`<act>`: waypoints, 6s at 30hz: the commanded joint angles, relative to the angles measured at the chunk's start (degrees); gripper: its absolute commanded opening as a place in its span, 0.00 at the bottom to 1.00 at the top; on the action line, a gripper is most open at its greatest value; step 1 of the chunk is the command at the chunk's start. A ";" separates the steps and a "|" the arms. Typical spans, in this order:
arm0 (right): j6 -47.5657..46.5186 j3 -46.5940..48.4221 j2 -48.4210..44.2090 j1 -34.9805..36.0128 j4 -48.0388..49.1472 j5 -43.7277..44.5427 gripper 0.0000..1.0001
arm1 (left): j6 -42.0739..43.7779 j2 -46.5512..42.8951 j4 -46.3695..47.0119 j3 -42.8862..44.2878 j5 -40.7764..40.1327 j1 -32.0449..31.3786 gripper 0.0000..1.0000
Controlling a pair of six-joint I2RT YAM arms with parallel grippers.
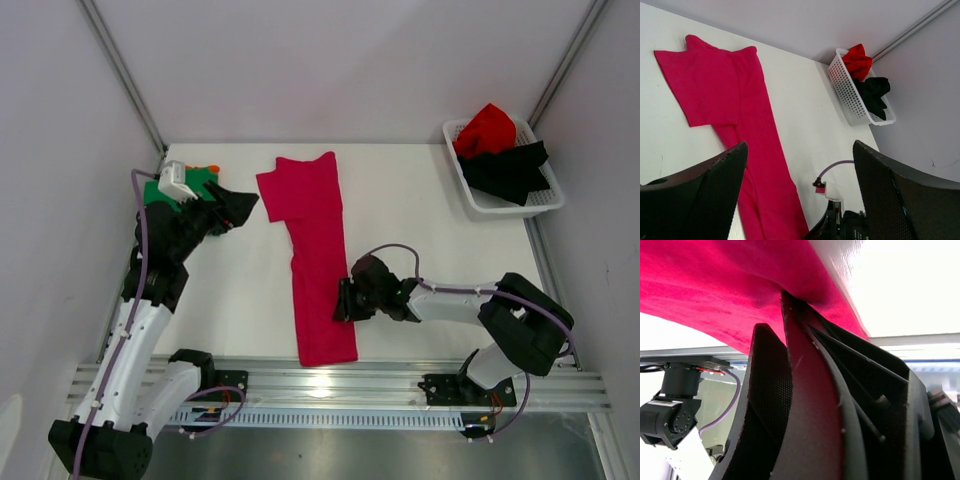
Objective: Fold and stack the t-shirts
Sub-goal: Rotate the tshirt 90 degrees, then grab the bottom of the folded rectangular tshirt with both arms
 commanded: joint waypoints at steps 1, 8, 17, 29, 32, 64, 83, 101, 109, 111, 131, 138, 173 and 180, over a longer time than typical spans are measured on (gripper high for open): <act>-0.68 0.01 2.01 0.55 -3.12 1.27 0.35 | -0.82 0.24 2.78 1.65 0.71 0.21 0.88; -6.04 7.12 -1.76 0.55 -9.97 5.84 0.35 | -1.43 2.52 4.46 -1.23 1.77 0.13 0.88; -16.58 19.94 -0.73 -8.40 -9.73 9.98 0.36 | -2.05 3.14 5.60 -2.02 2.65 0.21 0.88; -15.02 49.82 31.33 -19.23 5.13 1.99 0.36 | -0.73 2.53 3.93 -2.63 0.80 0.13 0.88; -14.49 58.09 37.49 -19.23 5.58 -0.91 0.36 | -0.29 3.05 3.23 -2.54 0.71 0.21 0.87; -12.99 68.40 51.58 -25.64 6.63 -1.45 0.36 | 1.99 -0.02 -0.55 -3.51 -1.57 0.13 0.87; -14.58 62.51 46.84 -27.31 7.60 -0.04 0.36 | 1.20 0.86 0.68 -4.65 -1.13 0.21 0.87; -14.31 55.30 44.20 -31.53 9.88 0.14 0.36 | 0.76 1.12 1.38 -5.36 -0.34 0.21 0.87; -13.52 52.92 41.30 -31.53 14.36 -2.50 0.36 | 1.73 0.77 0.94 -5.09 -0.17 0.21 0.87; -13.61 52.83 39.55 -31.44 14.72 -3.73 0.36 | 1.64 0.77 1.03 -5.18 0.10 0.21 0.87; -5.09 20.86 10.99 -25.56 21.22 -13.91 0.58 | -7.76 -1.16 8.74 -20.82 0.01 -4.97 0.86; 2.55 -1.88 -1.05 -23.27 25.00 -18.50 0.58 | -10.05 -4.33 9.29 -27.67 0.02 -8.39 0.86; 12.31 -31.02 -17.78 -5.17 19.98 -13.93 0.58 | -11.45 -4.68 5.25 -27.42 -3.42 -15.96 0.86; 14.52 -28.12 -3.64 1.42 29.39 -12.52 0.57 | -11.10 -5.91 4.11 -27.15 -4.56 -15.87 0.86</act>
